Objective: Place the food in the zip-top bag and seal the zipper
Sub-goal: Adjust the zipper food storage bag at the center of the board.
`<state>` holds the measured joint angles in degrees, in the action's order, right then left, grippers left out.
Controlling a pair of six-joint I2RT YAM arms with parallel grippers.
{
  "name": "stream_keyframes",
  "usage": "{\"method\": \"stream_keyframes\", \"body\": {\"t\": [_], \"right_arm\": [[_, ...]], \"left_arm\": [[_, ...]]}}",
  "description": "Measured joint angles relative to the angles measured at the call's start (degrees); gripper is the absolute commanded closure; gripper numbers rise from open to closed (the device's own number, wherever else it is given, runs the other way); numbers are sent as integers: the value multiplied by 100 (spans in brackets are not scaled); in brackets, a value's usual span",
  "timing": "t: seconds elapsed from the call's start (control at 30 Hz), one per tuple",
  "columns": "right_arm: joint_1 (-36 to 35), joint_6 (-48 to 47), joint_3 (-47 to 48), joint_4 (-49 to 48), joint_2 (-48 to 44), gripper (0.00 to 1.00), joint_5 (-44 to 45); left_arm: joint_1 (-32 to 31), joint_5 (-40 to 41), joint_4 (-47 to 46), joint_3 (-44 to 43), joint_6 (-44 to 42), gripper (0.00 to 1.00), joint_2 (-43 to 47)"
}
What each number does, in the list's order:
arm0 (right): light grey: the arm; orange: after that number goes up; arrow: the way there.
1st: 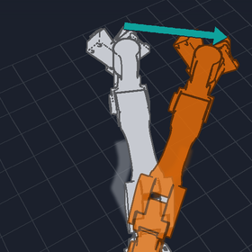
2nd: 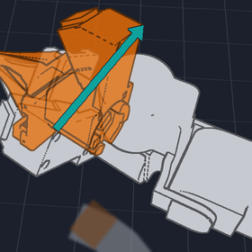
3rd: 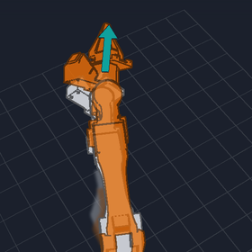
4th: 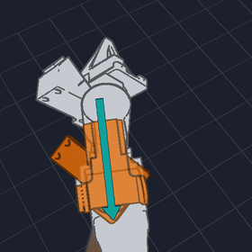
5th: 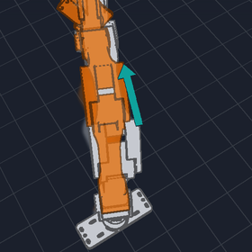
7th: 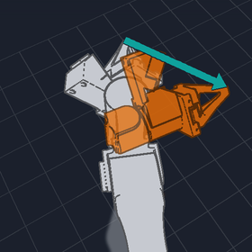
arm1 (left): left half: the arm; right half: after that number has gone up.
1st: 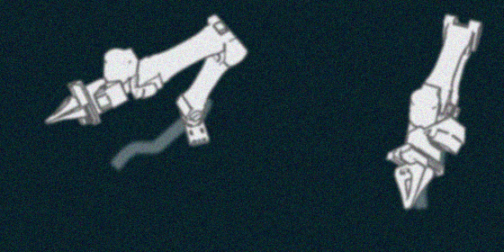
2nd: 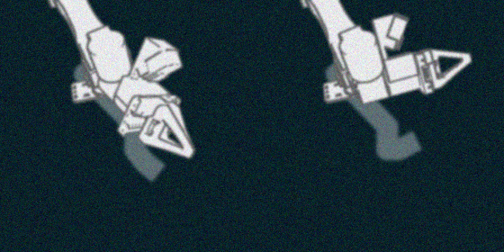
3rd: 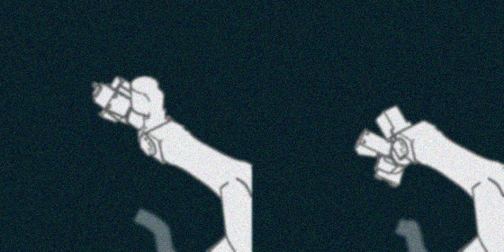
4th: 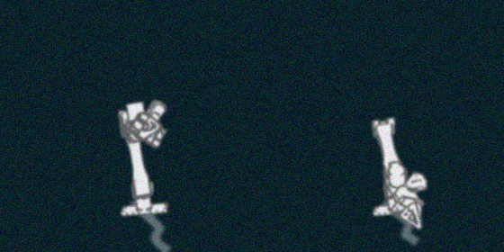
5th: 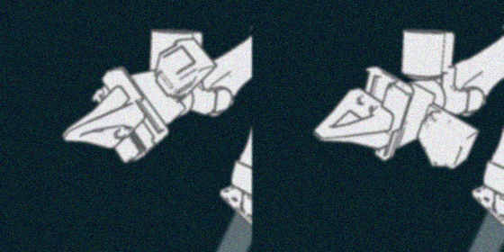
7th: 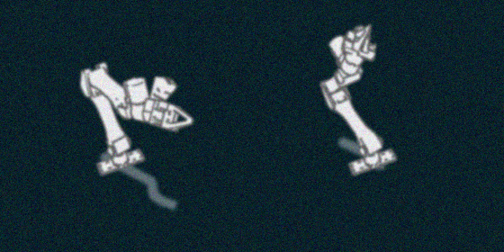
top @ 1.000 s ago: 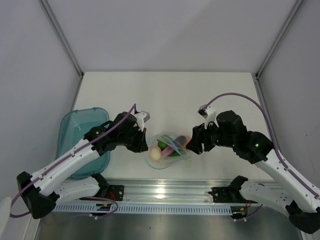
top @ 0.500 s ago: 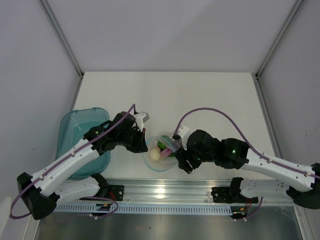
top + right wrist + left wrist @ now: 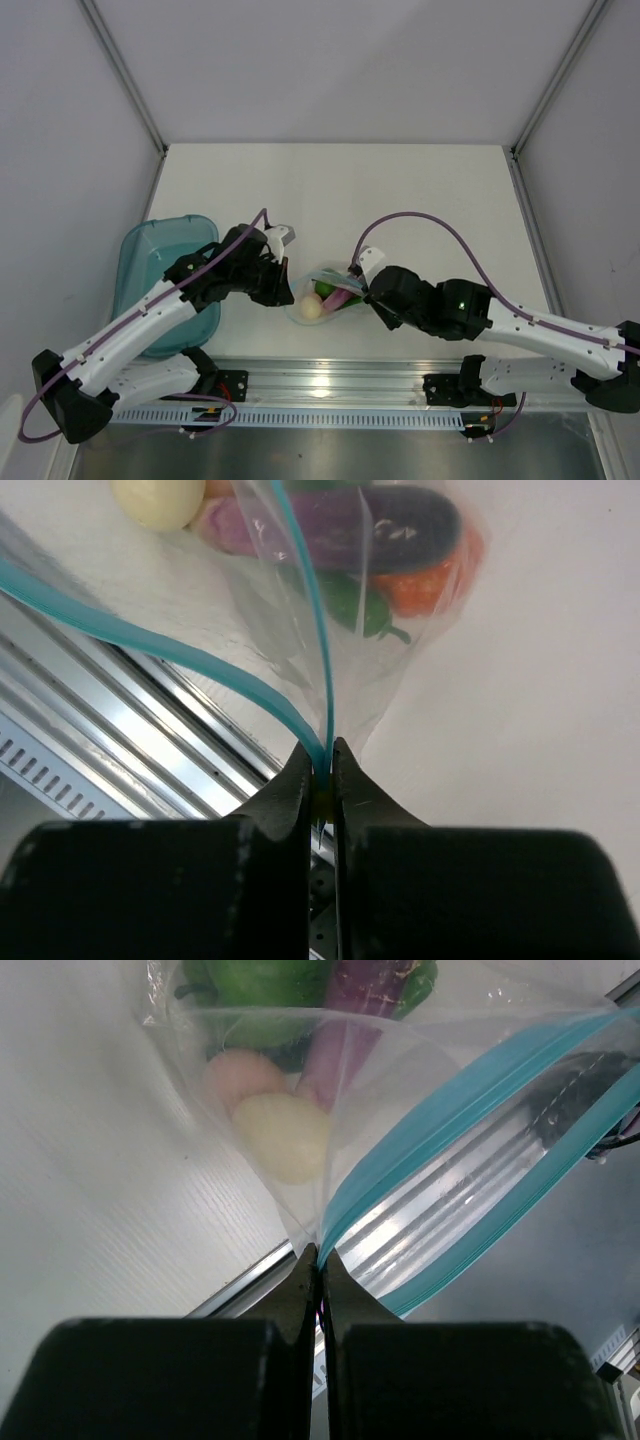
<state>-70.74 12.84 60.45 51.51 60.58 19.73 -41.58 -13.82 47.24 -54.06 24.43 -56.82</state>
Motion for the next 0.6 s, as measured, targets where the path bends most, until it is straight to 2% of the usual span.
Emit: {"method": "stream_keyframes", "body": {"t": [0.27, 0.47, 0.5, 0.53, 0.57, 0.6], "right_arm": [[-4, -391, 66, -195, -330, 100, 129], [-7, -719, 654, -55, -306, 100, -422], [-7, -758, 754, -26, -291, 100, -544], [-4, -804, 870, 9, -260, 100, -708], [-4, -852, 955, 33, -225, 100, -881], [-4, -890, 1012, 55, -179, 100, -1056]], "left_arm": [[11, 28, 2, 94, -4, 99, 398], [15, 197, -39, 94, -173, 59, 1307], [15, 195, -87, 94, -223, 43, 1473], [17, 175, -245, 103, -291, 35, 1720], [17, 144, -415, 116, -348, 18, 1954], [20, 114, -579, 140, -437, 11, 2131]]}}
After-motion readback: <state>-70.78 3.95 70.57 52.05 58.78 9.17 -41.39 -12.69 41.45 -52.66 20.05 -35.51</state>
